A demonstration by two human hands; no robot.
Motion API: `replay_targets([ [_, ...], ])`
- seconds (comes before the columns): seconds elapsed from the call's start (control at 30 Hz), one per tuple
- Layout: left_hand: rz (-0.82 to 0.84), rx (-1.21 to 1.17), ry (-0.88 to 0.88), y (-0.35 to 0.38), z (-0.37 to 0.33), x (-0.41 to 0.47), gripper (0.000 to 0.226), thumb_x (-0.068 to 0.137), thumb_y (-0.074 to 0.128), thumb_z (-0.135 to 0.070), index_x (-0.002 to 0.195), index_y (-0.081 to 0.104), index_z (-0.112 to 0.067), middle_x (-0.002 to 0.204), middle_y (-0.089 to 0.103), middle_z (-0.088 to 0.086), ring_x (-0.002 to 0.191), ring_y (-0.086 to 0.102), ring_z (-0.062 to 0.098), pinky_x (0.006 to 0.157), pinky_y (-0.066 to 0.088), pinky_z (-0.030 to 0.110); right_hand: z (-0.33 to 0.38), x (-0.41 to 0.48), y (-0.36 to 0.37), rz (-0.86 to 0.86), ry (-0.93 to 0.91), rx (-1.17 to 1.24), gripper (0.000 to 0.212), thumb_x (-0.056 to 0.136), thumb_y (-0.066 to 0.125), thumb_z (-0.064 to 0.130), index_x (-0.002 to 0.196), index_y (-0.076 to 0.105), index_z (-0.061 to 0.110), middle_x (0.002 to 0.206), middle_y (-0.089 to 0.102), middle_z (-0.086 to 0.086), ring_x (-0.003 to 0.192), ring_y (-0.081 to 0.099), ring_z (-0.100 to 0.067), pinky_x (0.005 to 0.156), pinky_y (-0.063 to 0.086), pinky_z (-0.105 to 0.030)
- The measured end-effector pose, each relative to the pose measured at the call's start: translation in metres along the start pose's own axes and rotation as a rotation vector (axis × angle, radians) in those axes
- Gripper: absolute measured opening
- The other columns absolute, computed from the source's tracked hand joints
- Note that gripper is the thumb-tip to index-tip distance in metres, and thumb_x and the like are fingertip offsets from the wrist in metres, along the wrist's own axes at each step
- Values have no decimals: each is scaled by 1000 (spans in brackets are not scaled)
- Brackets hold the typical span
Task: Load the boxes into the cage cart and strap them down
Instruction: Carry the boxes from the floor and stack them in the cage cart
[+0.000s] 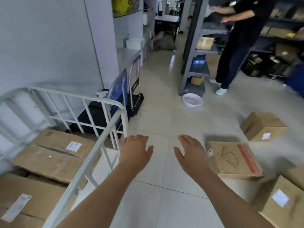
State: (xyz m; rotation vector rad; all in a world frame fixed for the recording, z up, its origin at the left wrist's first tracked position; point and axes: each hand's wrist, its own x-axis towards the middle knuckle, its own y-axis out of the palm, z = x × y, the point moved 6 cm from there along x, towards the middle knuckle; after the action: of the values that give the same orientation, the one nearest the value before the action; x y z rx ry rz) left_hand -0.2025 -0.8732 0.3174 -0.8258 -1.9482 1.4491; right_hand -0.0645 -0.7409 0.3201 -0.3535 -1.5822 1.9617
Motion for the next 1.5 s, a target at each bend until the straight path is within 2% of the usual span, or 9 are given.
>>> replay_targets([
  [0.27,147,30,381,68,-183,62,46,95,37,-48,134,48,-26,134,53,-6,121,47,19,105,29,33,-172,-55,-53,-106,424,-10,45,94,50,36,133,52,13,133,55,-4,123,48,-24,102,38,-31],
  [0.43,184,65,651,100,-289,89,44,94,38,-48,127,55,-25,121,61,-6,106,56,20,93,39,31,-252,-93,-76,-160,687,-31,42,93,52,33,129,54,12,128,58,-4,117,52,-27,98,42,-34],
  [0.57,195,28,855,115,-367,106,34,91,41,-46,110,61,-25,105,66,-7,94,59,19,81,42,30,-302,-117,-95,-224,892,-18,26,92,51,29,110,60,12,112,61,-2,105,55,-28,81,44,-31],
  [0.7,230,-34,1027,123,-439,115,37,91,44,-45,110,63,-21,105,67,-4,95,60,21,83,45,33,-334,-147,-113,-312,1088,-41,27,90,60,22,110,63,4,112,64,-10,106,57,-33,84,44,-34],
  [0.87,268,-53,1230,138,-516,97,26,91,45,-44,87,55,-21,90,63,-4,88,58,23,70,35,32,-364,-196,-123,-383,1274,-49,39,92,58,30,126,58,10,126,60,-4,119,52,-28,96,42,-34],
  [0.93,280,-58,1286,147,-541,84,26,91,47,-44,89,57,-20,91,63,-4,88,58,23,71,35,32,-374,-219,-124,-387,1344,-53,41,93,55,33,129,55,13,131,57,-1,123,49,-26,99,40,-34],
  [1.1,338,-88,1376,173,-600,54,38,91,49,-43,115,65,-18,109,66,0,101,58,25,85,40,34,-410,-268,-131,-406,1457,-65,43,94,53,33,133,52,15,133,56,-1,125,47,-25,98,37,-31],
  [1.3,291,-36,1317,199,-669,47,36,92,45,-45,112,63,-21,107,66,-4,100,58,22,83,42,32,-483,-296,-150,-383,1419,-89,41,92,55,34,128,56,14,128,59,-3,123,48,-25,97,41,-33],
  [1.5,286,-58,1160,215,-714,72,34,92,47,-45,111,63,-22,109,66,-5,101,58,20,84,42,34,-573,-282,-169,-315,1308,-65,48,94,50,39,138,48,18,140,51,0,131,42,-21,106,32,-31],
])
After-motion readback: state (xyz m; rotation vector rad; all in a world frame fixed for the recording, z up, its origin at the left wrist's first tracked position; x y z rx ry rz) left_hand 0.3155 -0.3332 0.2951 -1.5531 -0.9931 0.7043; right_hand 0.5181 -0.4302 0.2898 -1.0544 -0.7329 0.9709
